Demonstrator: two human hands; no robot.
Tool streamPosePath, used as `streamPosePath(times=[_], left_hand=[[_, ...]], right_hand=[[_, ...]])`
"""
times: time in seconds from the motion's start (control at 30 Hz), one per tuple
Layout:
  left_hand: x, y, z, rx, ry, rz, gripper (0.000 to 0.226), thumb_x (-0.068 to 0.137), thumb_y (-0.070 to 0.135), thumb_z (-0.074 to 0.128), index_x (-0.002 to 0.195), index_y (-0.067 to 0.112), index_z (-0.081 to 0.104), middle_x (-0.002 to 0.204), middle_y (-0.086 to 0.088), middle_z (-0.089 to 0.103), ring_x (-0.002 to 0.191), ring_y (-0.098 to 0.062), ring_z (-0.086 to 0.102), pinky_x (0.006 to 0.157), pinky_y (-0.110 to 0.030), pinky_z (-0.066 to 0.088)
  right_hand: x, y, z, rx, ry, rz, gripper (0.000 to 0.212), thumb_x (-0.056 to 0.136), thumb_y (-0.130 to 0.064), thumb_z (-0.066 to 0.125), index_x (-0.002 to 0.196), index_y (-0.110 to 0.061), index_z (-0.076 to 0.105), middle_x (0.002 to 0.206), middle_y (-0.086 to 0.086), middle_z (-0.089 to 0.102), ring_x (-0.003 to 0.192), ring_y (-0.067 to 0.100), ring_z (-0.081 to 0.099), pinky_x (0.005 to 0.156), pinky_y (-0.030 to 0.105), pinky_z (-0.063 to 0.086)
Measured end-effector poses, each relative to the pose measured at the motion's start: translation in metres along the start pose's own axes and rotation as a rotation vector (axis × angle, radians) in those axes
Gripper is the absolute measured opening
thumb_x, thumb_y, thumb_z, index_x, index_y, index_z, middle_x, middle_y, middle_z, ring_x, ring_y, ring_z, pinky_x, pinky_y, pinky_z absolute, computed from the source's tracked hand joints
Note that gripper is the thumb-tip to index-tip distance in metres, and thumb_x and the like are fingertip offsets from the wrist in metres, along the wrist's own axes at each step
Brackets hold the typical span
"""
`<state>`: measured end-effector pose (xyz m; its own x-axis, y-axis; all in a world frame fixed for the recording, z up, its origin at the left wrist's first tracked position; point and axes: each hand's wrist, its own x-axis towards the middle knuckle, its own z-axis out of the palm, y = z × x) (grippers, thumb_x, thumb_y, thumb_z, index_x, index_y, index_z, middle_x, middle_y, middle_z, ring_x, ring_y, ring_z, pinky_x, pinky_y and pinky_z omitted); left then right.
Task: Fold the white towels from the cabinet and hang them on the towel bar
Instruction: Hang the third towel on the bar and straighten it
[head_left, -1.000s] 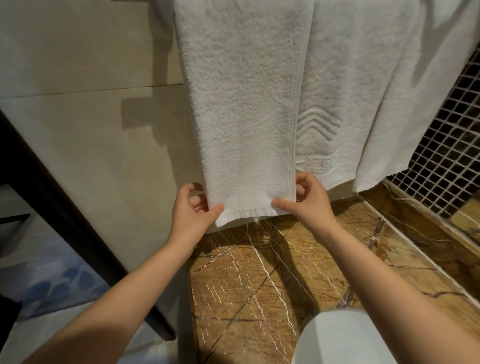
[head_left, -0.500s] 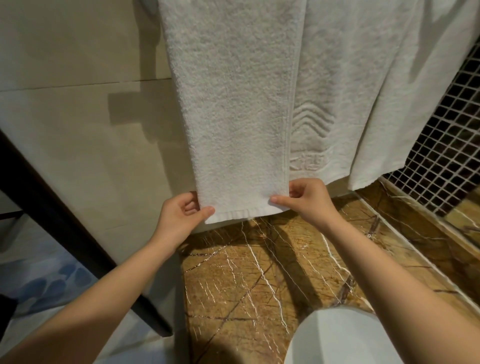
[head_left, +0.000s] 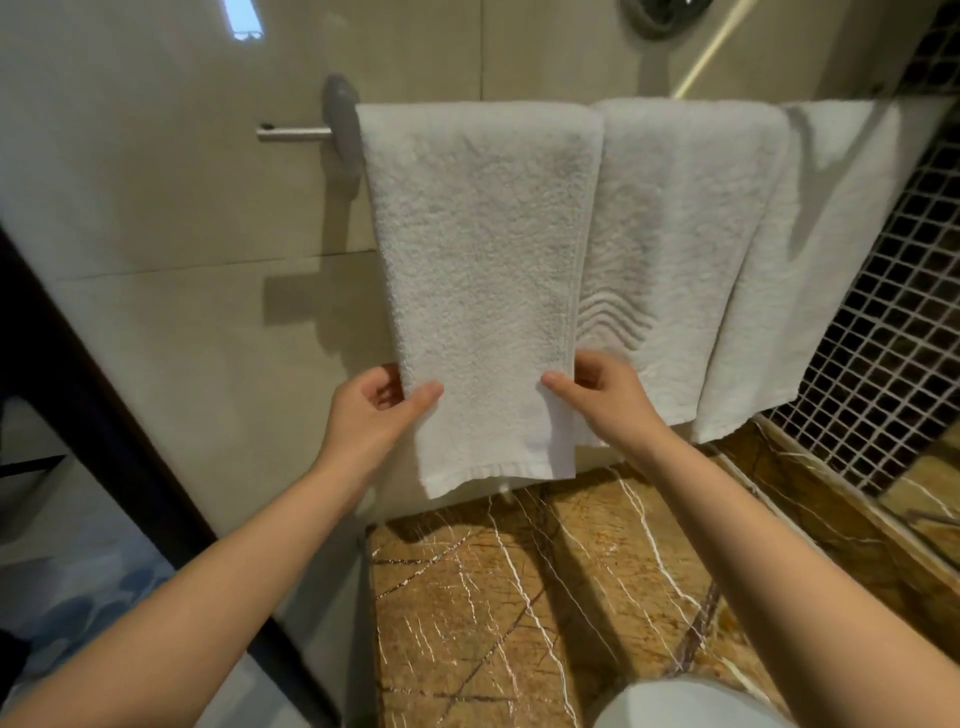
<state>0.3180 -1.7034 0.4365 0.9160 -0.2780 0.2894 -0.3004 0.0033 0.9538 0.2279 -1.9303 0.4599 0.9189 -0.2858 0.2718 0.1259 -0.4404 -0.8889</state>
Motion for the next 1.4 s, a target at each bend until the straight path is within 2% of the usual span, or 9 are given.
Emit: streamPosePath(times=[0.1,0.2,0.43,0.6,0.77,0.93,1.03,1.17,1.4], left_hand=[[0.005,0.007,-0.006,0.021,0.018,0.018,0.041,0.075,0.023,0.077,0.084,-0.014,0.062,0.075,-0.016,0.065,0.067,-0.019,0.056,0.064,-0.03,0.044],[0.005,0.01,-0.01,0.059,-0.012,0.014,0.047,0.075,0.02,0.077,0.085,-0.021,0.057,0.075,-0.014,0.058,0.069,-0.019,0.05,0.066,-0.032,0.039],[0.011,0.042,-0.013,0.06,-0.051,0.069,0.014,0.073,0.013,0.076,0.081,0.022,0.068,0.077,0.019,0.072,0.07,0.003,0.068,0.058,-0.007,0.048],[0.024,0.055,-0.014,0.078,0.054,0.13,0.021,0.076,0.018,0.076,0.058,0.022,0.066,0.055,0.017,0.064,0.051,0.009,0.053,0.05,-0.005,0.039],[0.02,0.058,-0.017,0.111,0.036,0.161,0.026,0.077,0.018,0.076,0.055,0.029,0.068,0.054,0.017,0.063,0.051,0.008,0.052,0.05,-0.006,0.039],[0.005,0.079,-0.027,0.196,0.097,0.201,0.021,0.07,0.021,0.081,0.085,0.03,0.069,0.071,0.019,0.07,0.065,0.006,0.062,0.061,-0.005,0.046],[-0.005,0.109,-0.044,0.404,0.194,0.386,0.015,0.074,0.041,0.075,0.085,0.035,0.067,0.078,0.023,0.068,0.07,0.005,0.062,0.063,-0.005,0.045],[-0.002,0.171,-0.034,0.549,0.142,0.733,0.003,0.084,0.032,0.065,0.086,0.032,0.066,0.076,0.028,0.062,0.07,0.003,0.059,0.068,-0.01,0.045],[0.07,0.242,0.056,1.03,-0.278,0.825,0.033,0.086,0.037,0.062,0.116,0.022,0.059,0.109,0.0,0.063,0.098,-0.019,0.058,0.084,-0.036,0.048]], right_hand=[[0.003,0.001,0.0,-0.149,0.054,-0.008,0.019,0.088,-0.019,0.066,0.086,0.0,0.07,0.084,0.016,0.07,0.079,0.033,0.066,0.07,0.045,0.052],[0.004,-0.001,-0.002,-0.179,0.066,0.004,0.017,0.087,-0.02,0.068,0.083,-0.004,0.071,0.081,0.013,0.07,0.077,0.03,0.066,0.067,0.044,0.051],[0.007,-0.021,-0.006,0.039,-0.018,-0.05,0.024,0.089,-0.017,0.066,0.112,-0.011,0.066,0.105,-0.001,0.071,0.094,0.009,0.067,0.08,0.023,0.054],[0.014,-0.027,0.004,-0.044,0.135,-0.059,0.029,0.091,-0.016,0.061,0.064,-0.024,0.057,0.059,-0.01,0.053,0.054,0.008,0.048,0.054,0.027,0.035],[0.014,-0.026,0.002,-0.058,0.16,-0.021,0.039,0.091,-0.019,0.062,0.055,-0.024,0.047,0.052,-0.008,0.041,0.049,0.006,0.037,0.052,0.028,0.027],[-0.006,-0.017,0.003,0.001,0.185,0.055,0.018,0.089,-0.024,0.064,0.088,-0.006,0.069,0.08,0.009,0.068,0.075,0.02,0.062,0.068,0.035,0.048],[-0.034,0.004,0.013,0.142,0.279,0.217,0.032,0.084,-0.025,0.07,0.113,-0.014,0.063,0.101,-0.002,0.067,0.096,0.013,0.063,0.083,0.025,0.051],[-0.053,0.035,0.025,0.409,0.414,0.52,0.052,0.085,-0.03,0.068,0.13,-0.01,0.051,0.113,0.0,0.061,0.106,0.019,0.058,0.096,0.037,0.048],[-0.05,0.058,0.033,0.976,0.416,0.794,0.023,0.087,-0.026,0.065,0.104,-0.012,0.06,0.122,0.011,0.062,0.106,0.025,0.059,0.085,0.036,0.052]])
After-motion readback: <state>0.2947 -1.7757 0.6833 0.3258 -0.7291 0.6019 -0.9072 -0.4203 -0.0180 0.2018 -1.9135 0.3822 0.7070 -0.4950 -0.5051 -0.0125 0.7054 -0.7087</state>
